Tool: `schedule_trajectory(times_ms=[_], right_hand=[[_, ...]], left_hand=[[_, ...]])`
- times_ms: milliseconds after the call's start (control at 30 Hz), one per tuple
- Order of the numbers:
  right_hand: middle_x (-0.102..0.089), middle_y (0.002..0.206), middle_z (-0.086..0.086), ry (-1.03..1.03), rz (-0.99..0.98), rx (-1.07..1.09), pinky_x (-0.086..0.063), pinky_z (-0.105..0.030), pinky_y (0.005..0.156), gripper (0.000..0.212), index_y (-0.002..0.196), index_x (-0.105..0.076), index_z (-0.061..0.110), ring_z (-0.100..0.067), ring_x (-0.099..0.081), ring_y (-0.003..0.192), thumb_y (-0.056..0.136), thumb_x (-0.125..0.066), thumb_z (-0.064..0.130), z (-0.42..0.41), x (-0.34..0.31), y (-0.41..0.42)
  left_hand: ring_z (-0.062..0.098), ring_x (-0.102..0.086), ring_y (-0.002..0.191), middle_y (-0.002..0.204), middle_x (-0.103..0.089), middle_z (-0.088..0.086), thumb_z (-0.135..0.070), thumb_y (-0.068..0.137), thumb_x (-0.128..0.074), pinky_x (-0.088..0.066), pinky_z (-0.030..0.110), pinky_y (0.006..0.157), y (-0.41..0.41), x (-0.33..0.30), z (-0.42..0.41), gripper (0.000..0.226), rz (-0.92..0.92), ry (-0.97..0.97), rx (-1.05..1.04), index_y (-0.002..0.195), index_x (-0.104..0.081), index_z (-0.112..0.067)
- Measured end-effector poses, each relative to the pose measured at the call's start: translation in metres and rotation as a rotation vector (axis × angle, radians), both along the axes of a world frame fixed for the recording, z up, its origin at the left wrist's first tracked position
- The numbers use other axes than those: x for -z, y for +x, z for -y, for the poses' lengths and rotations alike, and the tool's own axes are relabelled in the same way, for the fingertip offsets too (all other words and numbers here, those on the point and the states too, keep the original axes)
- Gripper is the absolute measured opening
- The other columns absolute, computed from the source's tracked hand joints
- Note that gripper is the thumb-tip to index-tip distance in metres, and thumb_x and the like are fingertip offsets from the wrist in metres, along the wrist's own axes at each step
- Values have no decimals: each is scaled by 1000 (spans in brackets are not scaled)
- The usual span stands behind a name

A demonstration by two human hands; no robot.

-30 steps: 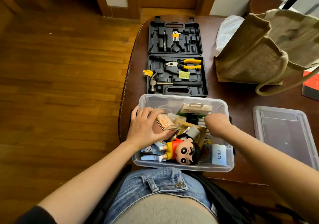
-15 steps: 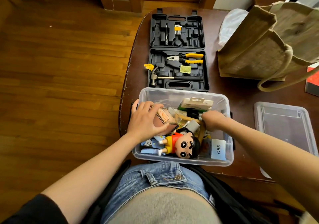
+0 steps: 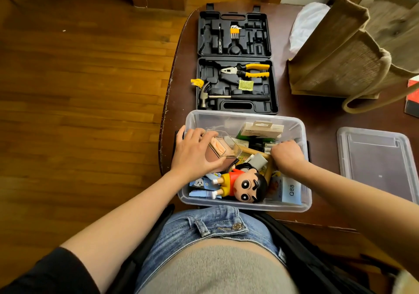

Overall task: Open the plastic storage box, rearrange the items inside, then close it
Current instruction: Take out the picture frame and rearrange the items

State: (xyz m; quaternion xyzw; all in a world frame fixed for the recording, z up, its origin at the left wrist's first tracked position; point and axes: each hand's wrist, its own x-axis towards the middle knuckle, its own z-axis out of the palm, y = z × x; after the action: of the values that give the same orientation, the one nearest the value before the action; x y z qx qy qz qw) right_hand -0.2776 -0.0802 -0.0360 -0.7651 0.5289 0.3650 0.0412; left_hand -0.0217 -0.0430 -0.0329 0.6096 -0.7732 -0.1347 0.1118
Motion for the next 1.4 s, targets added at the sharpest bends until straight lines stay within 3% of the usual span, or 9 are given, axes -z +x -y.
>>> schedule_trajectory(times_ms=[467, 633, 700, 867, 967, 1067, 1133, 1233, 1400], right_hand=[[-67, 105, -3, 82, -22, 49, -46, -26, 69, 18, 103, -64, 15, -21, -65, 96, 85, -61, 15, 1, 2, 14], [-63, 93, -7, 31, 143, 196, -45, -29, 60, 17, 98, -62, 7, -23, -55, 77, 87, -51, 3, 8, -13, 20], [-64, 94, -9, -14, 249, 204, -44, -29, 60, 22, 102, -63, 7, -26, -58, 83, 85, -49, 3, 12, -20, 23], [-64, 106, -14, 81, 380, 269, -45, -33, 70, 19, 104, -57, 6, -28, -57, 89, 93, -46, 18, 16, -20, 47], [-63, 111, -17, 258, 400, 409, -41, -31, 79, 42, 110, -59, 0, -32, -57, 101, 100, -37, 35, 19, -10, 57], [-60, 116, -21, 286, 462, 498, -39, -33, 87, 56, 108, -62, -2, -30, -54, 102, 102, -28, 42, 26, -8, 58], [-59, 107, -21, 286, 519, 552, -39, -31, 84, 52, 95, -64, 1, -29, -55, 97, 102, -29, 38, 32, -7, 54], [-52, 74, -8, 372, 615, 652, -37, -28, 63, 37, 71, -56, 10, -18, -47, 66, 99, -42, 30, 40, -10, 45], [-63, 73, -2, 582, 693, 746, -49, -19, 59, 25, 80, -67, 10, -11, -60, 66, 91, -60, 31, 45, -21, 31]], left_hand=[[18, -50, 109, 111, -56, -2, -66, 74, -55, -18, 47, 113, 1, 0, -1, 63, -74, -31, 3, 124, -55, -28], [22, -51, 100, 105, -56, 4, -61, 72, -56, -31, 37, 100, 2, -2, -2, 63, -230, -98, -38, 119, -59, -19], [23, -49, 101, 108, -55, 6, -59, 73, -56, -34, 32, 92, 2, -3, -2, 64, -301, -101, -70, 120, -58, -16], [29, -39, 116, 123, -48, 18, -52, 77, -55, -32, 32, 98, 3, -2, -5, 56, -375, -140, -69, 125, -49, -23], [32, -35, 122, 129, -43, 22, -50, 79, -54, -29, 34, 102, 4, 0, -5, 53, -383, -135, -69, 125, -40, -29], [36, -39, 122, 131, -40, 25, -50, 80, -53, -35, 38, 101, 3, -1, -5, 54, -410, -90, -79, 127, -36, -29], [37, -40, 122, 132, -37, 25, -52, 80, -52, -38, 39, 98, 2, -2, -5, 55, -443, -50, -92, 127, -33, -29], [35, -41, 121, 132, -36, 24, -53, 81, -49, -40, 38, 95, 3, -2, -5, 56, -483, -33, -121, 127, -31, -27], [34, -43, 118, 130, -38, 24, -53, 82, -43, -41, 40, 95, 3, -3, -4, 59, -513, -19, -174, 132, -35, -21]])
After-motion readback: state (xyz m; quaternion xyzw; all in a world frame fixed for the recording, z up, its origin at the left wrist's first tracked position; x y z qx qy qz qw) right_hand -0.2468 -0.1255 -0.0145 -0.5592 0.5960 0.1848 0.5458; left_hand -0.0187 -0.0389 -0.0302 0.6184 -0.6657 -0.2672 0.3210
